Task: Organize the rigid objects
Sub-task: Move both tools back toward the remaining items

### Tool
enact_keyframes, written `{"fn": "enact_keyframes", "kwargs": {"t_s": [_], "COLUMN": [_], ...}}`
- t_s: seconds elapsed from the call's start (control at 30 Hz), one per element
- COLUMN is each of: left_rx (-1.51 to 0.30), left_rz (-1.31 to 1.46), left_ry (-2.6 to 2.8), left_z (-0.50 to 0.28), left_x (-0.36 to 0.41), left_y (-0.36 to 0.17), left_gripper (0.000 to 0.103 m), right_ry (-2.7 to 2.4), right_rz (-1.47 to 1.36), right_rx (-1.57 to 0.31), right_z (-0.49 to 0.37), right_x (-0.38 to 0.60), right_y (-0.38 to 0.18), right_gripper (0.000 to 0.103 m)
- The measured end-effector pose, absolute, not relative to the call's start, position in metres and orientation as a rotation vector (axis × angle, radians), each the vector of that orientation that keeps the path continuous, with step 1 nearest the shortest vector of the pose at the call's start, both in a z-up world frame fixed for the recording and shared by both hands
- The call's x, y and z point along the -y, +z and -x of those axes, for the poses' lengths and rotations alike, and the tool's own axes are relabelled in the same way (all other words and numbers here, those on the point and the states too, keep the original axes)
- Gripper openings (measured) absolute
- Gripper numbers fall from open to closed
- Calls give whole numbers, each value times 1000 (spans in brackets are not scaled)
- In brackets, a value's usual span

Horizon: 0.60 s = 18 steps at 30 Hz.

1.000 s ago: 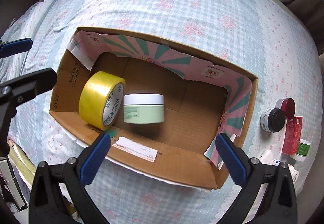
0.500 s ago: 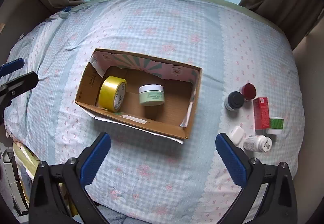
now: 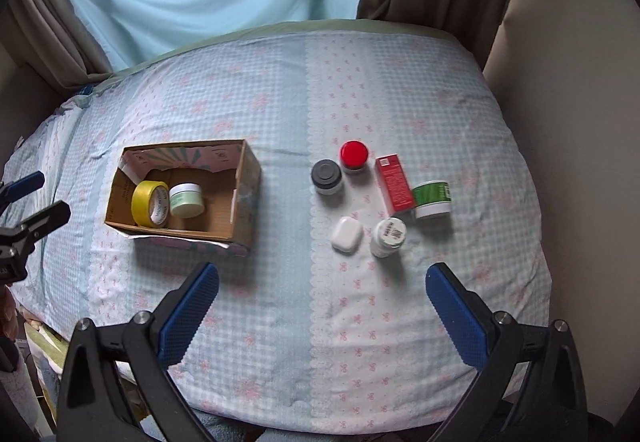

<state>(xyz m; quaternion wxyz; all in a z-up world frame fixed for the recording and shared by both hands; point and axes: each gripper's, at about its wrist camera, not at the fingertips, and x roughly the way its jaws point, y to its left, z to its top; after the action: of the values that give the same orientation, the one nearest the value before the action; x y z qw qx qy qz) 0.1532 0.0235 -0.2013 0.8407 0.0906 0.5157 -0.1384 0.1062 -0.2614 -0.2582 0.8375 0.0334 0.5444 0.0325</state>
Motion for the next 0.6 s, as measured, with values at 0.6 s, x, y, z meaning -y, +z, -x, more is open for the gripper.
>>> {"fn": "enact_keyframes", "kwargs": {"t_s": [0.6], "left_rx": [-1272], "left_rz": [-182], "left_ry": [-352], "left_z": [-184], "left_x": [142], "left_y": [-354], "left_gripper": [103], "right_ry": [218], "right_rz": [-116], "right_rx": [-1294], "right_z": [-199], "right_x": [426], "right_y": [-366], "right_gripper": [103]}}
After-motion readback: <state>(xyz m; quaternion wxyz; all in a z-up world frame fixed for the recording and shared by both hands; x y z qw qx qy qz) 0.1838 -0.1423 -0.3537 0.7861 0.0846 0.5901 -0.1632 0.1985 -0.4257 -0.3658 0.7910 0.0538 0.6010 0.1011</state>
